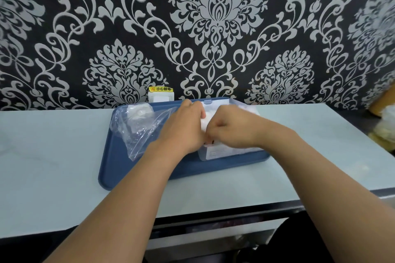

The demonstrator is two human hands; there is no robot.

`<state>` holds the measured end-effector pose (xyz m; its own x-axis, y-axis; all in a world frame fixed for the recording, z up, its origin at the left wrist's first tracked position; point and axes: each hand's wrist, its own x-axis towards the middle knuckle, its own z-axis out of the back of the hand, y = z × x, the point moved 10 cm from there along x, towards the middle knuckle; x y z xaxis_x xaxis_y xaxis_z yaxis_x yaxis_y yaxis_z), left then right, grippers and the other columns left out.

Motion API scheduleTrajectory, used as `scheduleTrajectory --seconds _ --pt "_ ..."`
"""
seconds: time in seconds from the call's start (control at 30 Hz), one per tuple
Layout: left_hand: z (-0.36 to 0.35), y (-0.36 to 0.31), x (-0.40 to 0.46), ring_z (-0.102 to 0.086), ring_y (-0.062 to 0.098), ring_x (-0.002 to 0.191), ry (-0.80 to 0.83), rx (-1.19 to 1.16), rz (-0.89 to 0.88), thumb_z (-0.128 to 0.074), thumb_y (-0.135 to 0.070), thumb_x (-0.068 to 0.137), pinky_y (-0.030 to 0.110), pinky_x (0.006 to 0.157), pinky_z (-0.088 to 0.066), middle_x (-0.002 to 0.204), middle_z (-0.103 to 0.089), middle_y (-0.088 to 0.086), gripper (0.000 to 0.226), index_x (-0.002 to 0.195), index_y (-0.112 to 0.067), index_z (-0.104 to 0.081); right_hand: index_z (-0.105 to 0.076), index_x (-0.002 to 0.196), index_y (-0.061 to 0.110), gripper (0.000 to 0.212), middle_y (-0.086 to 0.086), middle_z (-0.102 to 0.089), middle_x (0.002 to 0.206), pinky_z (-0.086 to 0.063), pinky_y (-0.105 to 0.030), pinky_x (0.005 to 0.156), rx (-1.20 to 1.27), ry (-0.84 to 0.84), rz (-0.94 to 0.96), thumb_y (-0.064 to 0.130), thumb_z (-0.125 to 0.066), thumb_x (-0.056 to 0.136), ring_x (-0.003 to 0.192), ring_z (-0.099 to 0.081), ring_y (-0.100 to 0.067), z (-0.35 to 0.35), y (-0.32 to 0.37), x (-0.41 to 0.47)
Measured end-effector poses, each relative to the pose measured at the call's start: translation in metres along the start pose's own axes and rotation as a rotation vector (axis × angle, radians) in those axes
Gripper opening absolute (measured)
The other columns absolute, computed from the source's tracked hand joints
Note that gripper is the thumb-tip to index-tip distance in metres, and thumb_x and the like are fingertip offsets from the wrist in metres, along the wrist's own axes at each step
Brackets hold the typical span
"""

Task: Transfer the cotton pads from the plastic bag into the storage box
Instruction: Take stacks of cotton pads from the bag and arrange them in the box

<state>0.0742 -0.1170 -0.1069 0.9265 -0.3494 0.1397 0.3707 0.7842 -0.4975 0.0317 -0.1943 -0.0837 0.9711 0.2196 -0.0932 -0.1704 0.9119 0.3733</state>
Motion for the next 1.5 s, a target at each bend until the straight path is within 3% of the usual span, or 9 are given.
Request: scheduleTrajectory --seconds 0.27,0.4,0.5,0.6,0.73,0.93,1.03,1.1,1.5 --pt "0.002 -0.005 -0.007 -0.054 0.024 0.106 -0.022 0.041 0.000 -0.062 -0.004 0.086 0.040 0.081 -0.050 0.130 -0.048 -0.001 0.040 0.118 -0.026 -0.052 -0.058 0.085 0.014 0.032 -0.008 -0.064 0.089 -0.044 -0.030 0.063 -0.213 0.284 -0.262 0.033 -0.038 0.101 0.061 -0.056 -0.019 -0.028 -0.037 0.013" --pt "0.024 -0.030 -0.030 -0.064 0.024 0.097 0.045 -0.003 -0.154 -0.062 -0.032 0.092 0.045 0.083 -0.054 0.121 -0.064 -0.005 0.032 0.124 -0.032 -0.054 -0.073 0.079 0.013 0.031 0.005 -0.066 0.069 -0.045 -0.026 0.045 0.122 0.035 -0.059 0.018 -0.048 0.096 0.048 -0.051 -0.014 0.011 -0.003 0.000" --pt "0.102 -0.013 -0.052 -0.070 0.010 0.066 -0.216 -0.324 -0.193 -0.072 -0.033 0.087 0.036 0.067 -0.059 0.085 -0.075 -0.013 0.022 0.108 -0.033 -0.068 -0.077 0.076 0.006 0.034 0.003 -0.074 0.067 -0.050 -0.025 0.048 0.512 -0.024 0.105 0.002 -0.048 0.092 0.055 -0.061 -0.010 0.022 0.030 -0.009" --pt "0.153 0.075 -0.055 -0.069 0.009 0.097 -0.551 -0.349 0.035 -0.069 -0.029 0.090 0.037 0.092 -0.056 0.107 -0.074 -0.010 0.027 0.117 -0.025 -0.070 -0.079 0.093 0.004 0.032 -0.005 -0.078 0.093 -0.061 -0.036 0.084 0.320 0.178 0.179 -0.003 -0.048 0.091 0.085 -0.072 -0.018 -0.023 0.057 0.002" --pt "0.104 0.157 -0.028 -0.051 0.018 0.131 -0.346 -0.329 0.274 -0.052 -0.033 0.102 0.026 0.102 -0.034 0.144 -0.056 0.000 0.042 0.141 -0.018 -0.055 -0.066 0.092 0.001 0.028 -0.013 -0.067 0.088 -0.055 -0.051 0.078 -0.099 0.130 0.268 -0.003 -0.042 0.078 0.082 -0.062 -0.031 -0.057 0.080 0.029" --pt "0.073 0.163 -0.007 -0.061 0.023 0.096 -0.218 -0.301 0.193 -0.043 -0.029 0.105 0.031 0.079 -0.044 0.105 -0.068 0.007 0.026 0.110 -0.015 -0.065 -0.057 0.049 0.011 0.023 -0.008 -0.051 0.049 -0.051 -0.031 0.053 0.024 -0.396 0.298 0.011 -0.048 0.070 0.049 -0.049 -0.023 0.019 0.107 0.021" --pt "0.069 0.164 -0.001 -0.063 0.023 0.093 -0.224 -0.260 0.177 -0.048 -0.025 0.103 0.038 0.085 -0.051 0.100 -0.070 0.004 0.023 0.111 -0.015 -0.067 -0.080 0.082 0.012 0.031 -0.004 -0.069 0.067 -0.050 -0.016 0.060 -0.033 -0.173 0.319 0.001 -0.051 0.078 0.058 -0.059 -0.006 -0.017 0.118 0.027" --pt "0.067 0.163 0.002 -0.064 0.021 0.089 -0.212 -0.241 0.182 -0.048 -0.026 0.102 0.038 0.082 -0.052 0.096 -0.070 0.002 0.021 0.106 -0.017 -0.067 -0.077 0.093 0.015 0.034 -0.008 -0.071 0.088 -0.055 -0.029 0.074 -0.099 -0.076 0.298 0.001 -0.048 0.082 0.081 -0.065 -0.020 -0.045 0.112 0.039" --pt "0.069 0.152 -0.002 -0.065 0.024 0.079 -0.213 -0.167 0.185 -0.055 -0.022 0.099 0.040 0.075 -0.054 0.083 -0.070 0.003 0.019 0.086 -0.014 -0.066 -0.041 0.072 0.019 0.032 0.005 -0.037 0.074 -0.028 -0.023 0.055 -0.065 0.090 0.227 -0.005 -0.049 0.092 0.079 -0.045 -0.020 -0.074 0.097 0.057"
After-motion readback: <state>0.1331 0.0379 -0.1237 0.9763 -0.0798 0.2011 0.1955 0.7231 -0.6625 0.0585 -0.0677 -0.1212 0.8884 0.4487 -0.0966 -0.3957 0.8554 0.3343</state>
